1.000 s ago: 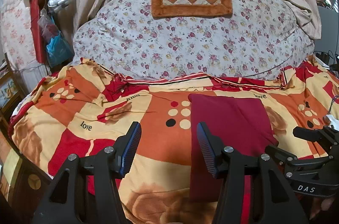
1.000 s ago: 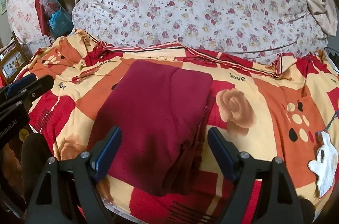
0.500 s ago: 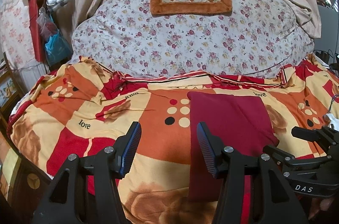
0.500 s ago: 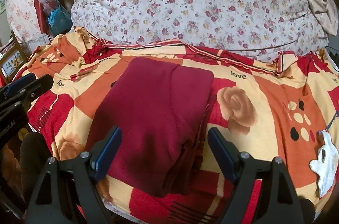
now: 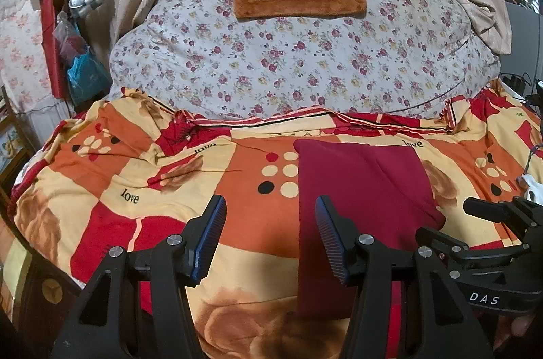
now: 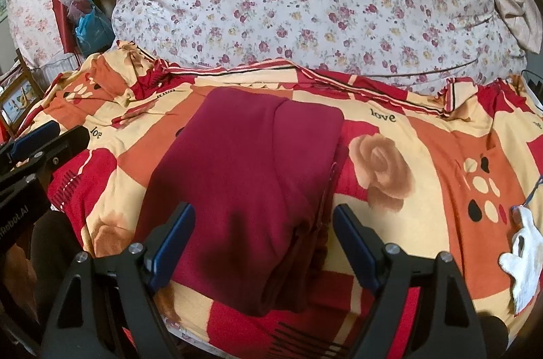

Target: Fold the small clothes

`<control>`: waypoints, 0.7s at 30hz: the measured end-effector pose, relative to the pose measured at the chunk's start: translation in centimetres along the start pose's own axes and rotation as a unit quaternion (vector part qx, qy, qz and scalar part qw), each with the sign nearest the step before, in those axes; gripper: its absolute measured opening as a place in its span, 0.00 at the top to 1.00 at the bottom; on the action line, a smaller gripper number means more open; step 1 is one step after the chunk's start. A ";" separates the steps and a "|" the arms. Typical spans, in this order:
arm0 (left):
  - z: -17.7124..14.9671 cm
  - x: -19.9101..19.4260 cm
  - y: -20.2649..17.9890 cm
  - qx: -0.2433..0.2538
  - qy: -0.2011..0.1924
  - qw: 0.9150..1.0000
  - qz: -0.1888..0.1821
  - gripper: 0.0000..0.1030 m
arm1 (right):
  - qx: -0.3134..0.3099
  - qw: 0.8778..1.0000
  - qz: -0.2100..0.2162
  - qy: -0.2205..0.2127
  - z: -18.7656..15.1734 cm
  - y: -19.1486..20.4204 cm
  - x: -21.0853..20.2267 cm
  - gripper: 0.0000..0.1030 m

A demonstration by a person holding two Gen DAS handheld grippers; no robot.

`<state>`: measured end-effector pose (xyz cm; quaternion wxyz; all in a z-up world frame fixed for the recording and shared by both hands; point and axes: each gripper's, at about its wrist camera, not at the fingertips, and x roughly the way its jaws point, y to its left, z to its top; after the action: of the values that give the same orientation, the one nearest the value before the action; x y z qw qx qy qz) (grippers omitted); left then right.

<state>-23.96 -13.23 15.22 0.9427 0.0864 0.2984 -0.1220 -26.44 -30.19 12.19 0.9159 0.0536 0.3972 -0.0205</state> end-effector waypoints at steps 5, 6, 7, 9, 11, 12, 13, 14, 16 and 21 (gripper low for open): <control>-0.2 0.5 -0.1 0.000 0.006 1.000 -0.002 0.67 | 0.004 1.000 -0.001 0.003 -0.1 -0.1 0.4 0.16; -0.3 0.6 -0.2 0.000 0.008 1.000 -0.002 0.67 | 0.005 1.000 -0.002 0.005 -0.1 -0.1 0.6 0.16; -0.3 0.8 -0.1 0.001 0.009 1.000 -0.003 0.67 | 0.007 1.000 -0.002 0.006 -0.1 -0.1 0.6 0.16; -0.3 1.3 -0.2 0.003 0.012 1.000 -0.005 0.67 | 0.009 1.000 -0.003 0.007 -0.1 -0.2 0.9 0.16; -0.3 1.6 -0.3 0.005 0.014 1.000 -0.004 0.67 | 0.011 1.000 -0.003 0.009 0.0 -0.2 1.2 0.16; -0.2 1.8 -0.2 0.006 0.015 1.000 -0.005 0.67 | 0.011 1.000 -0.004 0.009 0.0 -0.3 1.4 0.16; -0.2 2.1 -0.2 0.007 0.016 1.000 -0.006 0.67 | 0.013 1.000 -0.005 0.011 0.1 -0.4 1.6 0.16; -0.2 2.2 -0.2 0.006 0.017 1.000 -0.006 0.67 | 0.016 1.000 -0.004 0.013 0.1 -0.4 1.8 0.16; 0.0 2.7 -0.1 0.005 0.019 1.000 -0.006 0.67 | 0.020 1.000 -0.003 0.017 0.2 -0.5 2.3 0.16; 0.1 3.5 0.0 0.004 0.026 1.000 -0.008 0.67 | 0.024 0.999 -0.003 0.023 0.3 -0.6 3.0 0.16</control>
<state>-21.19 -13.89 13.26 0.9332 0.0912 0.3229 -0.1285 -24.17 -30.81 10.17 0.9051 0.0743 0.4174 -0.0317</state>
